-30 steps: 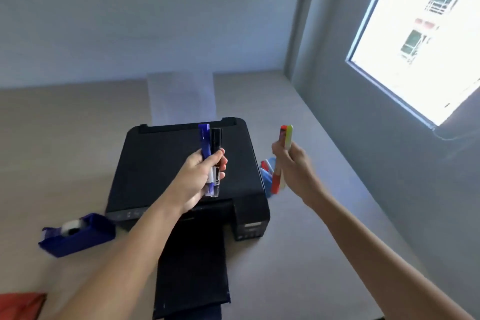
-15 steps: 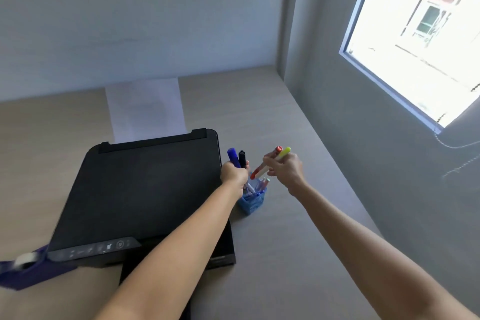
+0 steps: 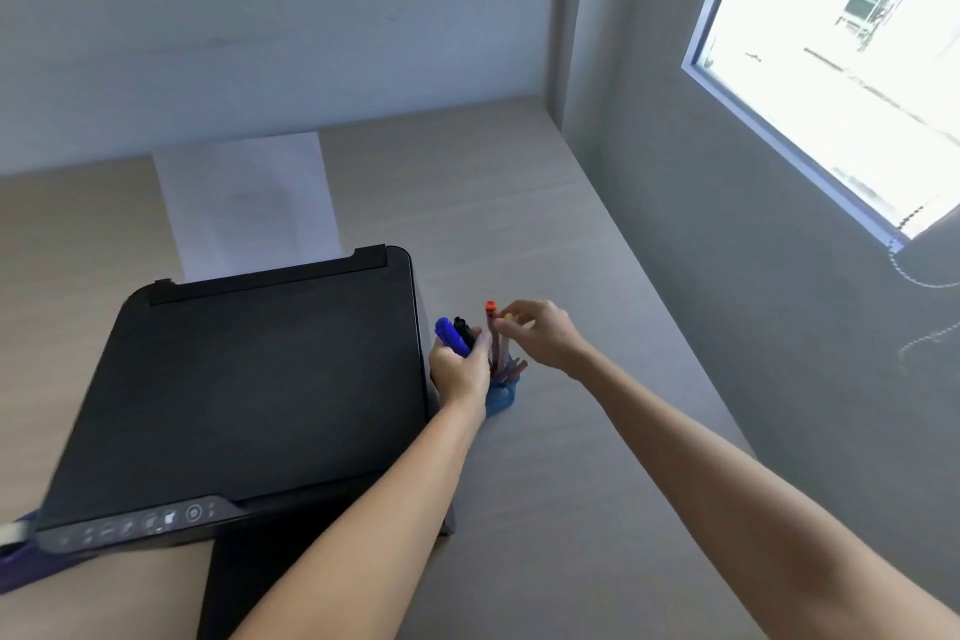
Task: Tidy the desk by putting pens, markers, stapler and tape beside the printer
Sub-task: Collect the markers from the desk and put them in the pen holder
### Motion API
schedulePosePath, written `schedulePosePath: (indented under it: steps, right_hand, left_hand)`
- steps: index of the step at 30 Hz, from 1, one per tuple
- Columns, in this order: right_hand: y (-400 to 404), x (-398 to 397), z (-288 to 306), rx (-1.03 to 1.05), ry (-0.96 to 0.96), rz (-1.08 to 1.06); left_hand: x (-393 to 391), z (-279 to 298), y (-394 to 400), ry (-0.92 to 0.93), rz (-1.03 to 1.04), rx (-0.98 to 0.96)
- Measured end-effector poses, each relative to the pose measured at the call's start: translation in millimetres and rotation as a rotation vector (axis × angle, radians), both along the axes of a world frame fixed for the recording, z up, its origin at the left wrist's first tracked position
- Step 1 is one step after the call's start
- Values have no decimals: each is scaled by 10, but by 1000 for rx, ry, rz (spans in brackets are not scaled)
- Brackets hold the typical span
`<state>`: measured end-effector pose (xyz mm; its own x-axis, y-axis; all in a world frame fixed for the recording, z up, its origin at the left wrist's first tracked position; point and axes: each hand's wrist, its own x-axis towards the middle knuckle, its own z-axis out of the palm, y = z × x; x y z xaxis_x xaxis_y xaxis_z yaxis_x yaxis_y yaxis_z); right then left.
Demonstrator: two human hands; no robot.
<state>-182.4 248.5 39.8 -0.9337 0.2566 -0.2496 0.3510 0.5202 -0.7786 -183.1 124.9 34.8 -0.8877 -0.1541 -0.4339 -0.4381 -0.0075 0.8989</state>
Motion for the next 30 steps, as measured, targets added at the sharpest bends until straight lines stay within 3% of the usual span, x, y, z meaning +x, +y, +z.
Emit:
schedulePosePath:
  steps: [3, 7, 15, 18, 22, 30]
  right_hand:
    - [8, 6, 47, -67, 36, 7]
    - [-19, 23, 18, -93, 48, 24]
    - [-87, 123, -230, -167, -37, -70]
    - [-86, 181, -258, -255, -66, -102]
    - [-36, 213, -297, -310, -81, -113]
    - [16, 260, -436, -430, -115, -177]
  left_hand:
    - [-12, 19, -35, 137, -10, 64]
    - [-16, 57, -55, 177, -51, 46]
    - [-14, -144, 6, 231, -227, -368]
    - [71, -91, 61, 172, -245, -440]
    - [118, -69, 72, 137, -243, -414]
    - [89, -97, 21, -110, -105, -125]
